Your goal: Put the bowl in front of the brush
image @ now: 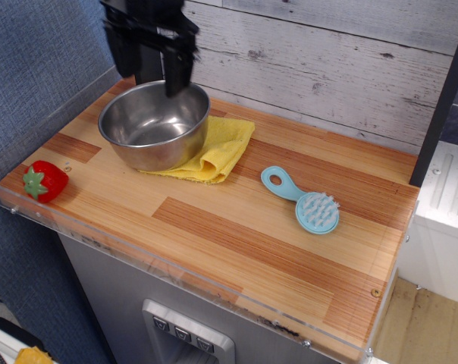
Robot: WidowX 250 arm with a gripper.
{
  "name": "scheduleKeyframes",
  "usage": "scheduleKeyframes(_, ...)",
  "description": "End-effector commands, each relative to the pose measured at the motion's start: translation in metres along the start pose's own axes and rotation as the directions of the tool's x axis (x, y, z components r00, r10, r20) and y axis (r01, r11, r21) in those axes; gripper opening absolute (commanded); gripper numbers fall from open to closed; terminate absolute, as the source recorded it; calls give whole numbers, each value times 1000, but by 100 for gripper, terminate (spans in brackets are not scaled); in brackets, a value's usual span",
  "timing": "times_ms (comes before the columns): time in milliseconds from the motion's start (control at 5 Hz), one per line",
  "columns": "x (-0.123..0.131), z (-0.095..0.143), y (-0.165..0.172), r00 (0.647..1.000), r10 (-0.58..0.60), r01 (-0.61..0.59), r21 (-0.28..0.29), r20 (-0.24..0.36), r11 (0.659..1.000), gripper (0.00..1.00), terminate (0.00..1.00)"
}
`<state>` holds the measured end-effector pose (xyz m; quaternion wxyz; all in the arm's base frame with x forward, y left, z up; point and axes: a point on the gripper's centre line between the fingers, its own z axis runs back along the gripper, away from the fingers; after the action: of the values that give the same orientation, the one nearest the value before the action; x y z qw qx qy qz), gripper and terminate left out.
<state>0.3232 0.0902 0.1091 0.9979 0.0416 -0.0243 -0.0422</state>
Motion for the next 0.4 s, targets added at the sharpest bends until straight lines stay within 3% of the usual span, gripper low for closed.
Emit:
scheduleKeyframes(0, 11, -18, -11, 1000, 16, -15, -28, 7, 999, 100, 0)
scheduleKeyframes(200, 11, -28, -19, 1000, 19, -19, -46, -9, 999, 100, 0)
